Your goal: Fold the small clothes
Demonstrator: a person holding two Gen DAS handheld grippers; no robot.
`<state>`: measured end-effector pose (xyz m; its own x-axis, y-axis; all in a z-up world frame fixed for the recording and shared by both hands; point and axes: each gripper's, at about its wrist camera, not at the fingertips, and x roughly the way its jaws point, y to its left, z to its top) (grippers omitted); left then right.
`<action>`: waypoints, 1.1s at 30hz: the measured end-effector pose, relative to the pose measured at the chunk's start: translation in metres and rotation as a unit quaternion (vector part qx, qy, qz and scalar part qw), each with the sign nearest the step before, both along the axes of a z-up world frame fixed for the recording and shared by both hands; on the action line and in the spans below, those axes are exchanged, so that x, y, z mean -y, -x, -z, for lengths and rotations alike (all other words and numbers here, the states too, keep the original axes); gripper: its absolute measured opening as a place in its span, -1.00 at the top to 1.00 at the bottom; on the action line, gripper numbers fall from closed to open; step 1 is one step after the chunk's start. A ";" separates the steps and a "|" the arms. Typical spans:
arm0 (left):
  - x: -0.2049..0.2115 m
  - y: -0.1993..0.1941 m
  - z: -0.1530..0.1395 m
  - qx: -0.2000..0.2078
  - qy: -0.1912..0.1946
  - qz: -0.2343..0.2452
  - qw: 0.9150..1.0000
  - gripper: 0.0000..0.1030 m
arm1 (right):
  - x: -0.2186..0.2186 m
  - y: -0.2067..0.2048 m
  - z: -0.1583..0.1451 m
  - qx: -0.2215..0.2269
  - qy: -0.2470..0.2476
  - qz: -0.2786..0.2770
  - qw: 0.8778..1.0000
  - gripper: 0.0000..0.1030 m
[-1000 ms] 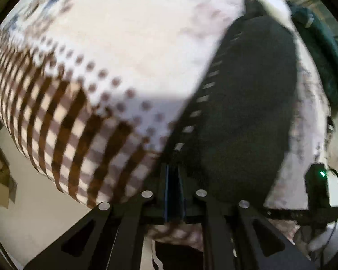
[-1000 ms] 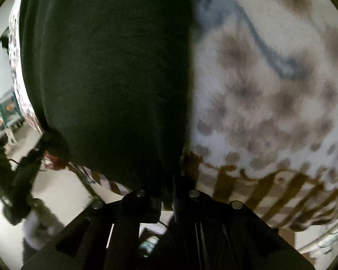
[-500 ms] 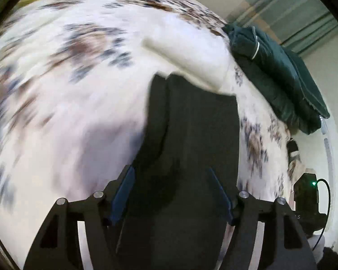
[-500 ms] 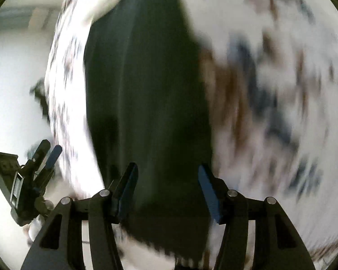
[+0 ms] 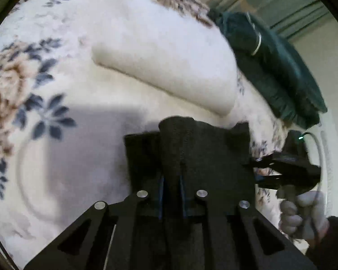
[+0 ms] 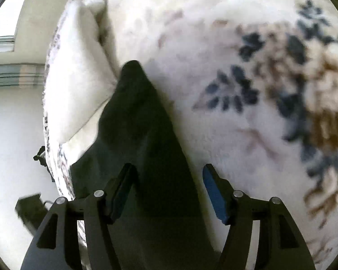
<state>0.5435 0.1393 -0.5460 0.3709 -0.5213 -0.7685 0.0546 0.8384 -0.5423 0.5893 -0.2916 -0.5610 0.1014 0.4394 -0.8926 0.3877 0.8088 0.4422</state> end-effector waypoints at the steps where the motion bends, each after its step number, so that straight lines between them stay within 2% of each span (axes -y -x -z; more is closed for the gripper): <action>1: -0.006 -0.003 0.000 0.000 0.010 -0.004 1.000 0.88 | -0.003 -0.005 -0.002 0.013 0.009 -0.009 1.000 0.10; 2: -0.013 -0.005 0.000 -0.001 0.017 -0.016 1.000 0.92 | -0.013 -0.006 -0.002 0.019 0.020 -0.018 0.999 0.58; 4: -0.024 -0.012 0.007 -0.003 0.021 -0.029 0.999 0.98 | -0.021 -0.010 -0.002 0.026 0.042 -0.025 0.998 0.68; 5: -0.033 -0.019 0.015 -0.016 0.032 -0.044 0.998 0.98 | -0.025 -0.015 0.000 0.024 0.056 -0.031 0.998 0.68; 7: -0.034 -0.026 0.021 -0.030 0.049 -0.041 0.998 0.98 | -0.030 -0.007 -0.001 0.016 0.074 -0.038 0.996 0.68; 9: -0.032 -0.025 0.015 -0.040 0.039 -0.040 0.998 0.92 | -0.031 -0.010 0.000 -0.004 0.077 -0.035 0.996 0.56; 10: -0.030 -0.023 0.011 -0.042 0.054 -0.035 0.997 0.87 | -0.039 -0.011 -0.001 -0.006 0.068 -0.028 0.997 0.44; 11: -0.027 -0.020 0.008 -0.042 0.075 -0.026 0.996 0.54 | -0.033 -0.006 -0.004 -0.004 0.054 -0.023 0.998 0.19; 12: -0.022 -0.023 0.006 -0.043 0.074 -0.022 0.996 -0.04 | -0.031 -0.006 -0.007 0.000 0.039 -0.019 0.999 -0.01; 13: -0.017 -0.023 0.005 -0.042 0.061 -0.020 0.997 -0.26 | -0.030 -0.006 -0.009 0.003 0.029 -0.017 0.999 -0.30; 14: -0.011 -0.025 0.006 -0.040 0.047 -0.016 0.998 -0.34 | -0.032 -0.007 -0.008 0.003 0.026 -0.018 1.000 -0.32; 17: 0.006 -0.040 0.021 -0.052 0.023 0.003 0.998 -0.28 | -0.025 -0.007 -0.007 0.001 0.022 -0.017 1.000 -0.32; 19: 0.017 -0.048 0.027 -0.044 -0.006 0.016 0.999 0.78 | -0.005 0.000 -0.011 0.004 0.028 -0.023 0.999 -0.32; 21: 0.017 -0.049 0.026 -0.038 -0.010 0.019 0.999 0.82 | -0.002 -0.006 -0.012 0.020 0.034 -0.032 0.999 -0.29; 22: 0.014 -0.045 0.020 -0.026 -0.003 0.013 1.000 0.82 | -0.004 -0.009 -0.015 0.033 0.039 -0.037 0.998 0.21; 23: 0.008 -0.040 0.013 -0.015 0.004 0.001 1.000 0.82 | -0.008 -0.012 -0.020 0.039 0.038 -0.045 0.997 0.82; 27: -0.010 -0.039 0.009 -0.007 0.034 -0.018 0.999 0.83 | -0.016 -0.017 -0.028 0.067 0.047 -0.043 0.996 0.83; 29: -0.006 -0.046 0.026 -0.030 0.021 -0.014 0.999 0.82 | -0.016 -0.022 -0.020 0.053 0.065 -0.048 0.995 0.83; 30: -0.006 -0.050 0.036 -0.048 0.033 -0.011 0.998 0.81 | -0.018 -0.025 -0.015 0.044 0.077 -0.051 0.995 0.83; 31: -0.009 -0.053 0.045 -0.070 0.048 -0.017 0.996 0.75 | -0.021 -0.026 -0.012 0.036 0.084 -0.056 0.994 0.82; 32: -0.011 -0.054 0.046 -0.078 0.056 -0.022 0.995 0.74 | -0.022 -0.025 -0.012 0.025 0.089 -0.060 0.994 0.72; 33: -0.014 -0.052 0.044 -0.082 0.071 -0.027 0.994 0.55 | -0.022 -0.023 -0.014 0.022 0.086 -0.061 0.994 0.65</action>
